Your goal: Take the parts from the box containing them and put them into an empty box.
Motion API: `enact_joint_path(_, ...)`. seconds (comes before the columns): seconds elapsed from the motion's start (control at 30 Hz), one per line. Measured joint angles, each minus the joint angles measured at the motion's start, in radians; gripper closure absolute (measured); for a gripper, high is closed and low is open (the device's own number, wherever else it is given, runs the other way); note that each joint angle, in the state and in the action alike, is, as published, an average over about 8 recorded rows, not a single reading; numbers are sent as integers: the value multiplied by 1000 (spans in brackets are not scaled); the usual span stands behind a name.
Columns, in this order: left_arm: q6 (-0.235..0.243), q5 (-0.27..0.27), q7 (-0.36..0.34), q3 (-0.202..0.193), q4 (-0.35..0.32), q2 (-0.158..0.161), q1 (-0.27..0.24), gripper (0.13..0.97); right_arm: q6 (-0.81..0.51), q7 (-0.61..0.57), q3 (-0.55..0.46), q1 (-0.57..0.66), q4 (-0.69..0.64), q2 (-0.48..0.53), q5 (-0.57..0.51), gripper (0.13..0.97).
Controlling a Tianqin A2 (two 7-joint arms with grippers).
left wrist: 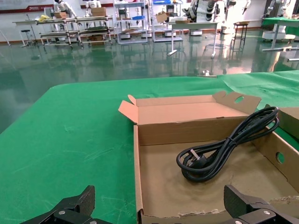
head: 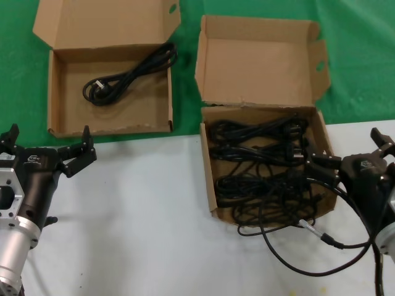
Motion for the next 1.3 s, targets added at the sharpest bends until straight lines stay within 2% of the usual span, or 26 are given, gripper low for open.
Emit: enact_joint_path(1.3,0,0,0,0,0,0,0,132,0,0,0,0,0,0,0,129)
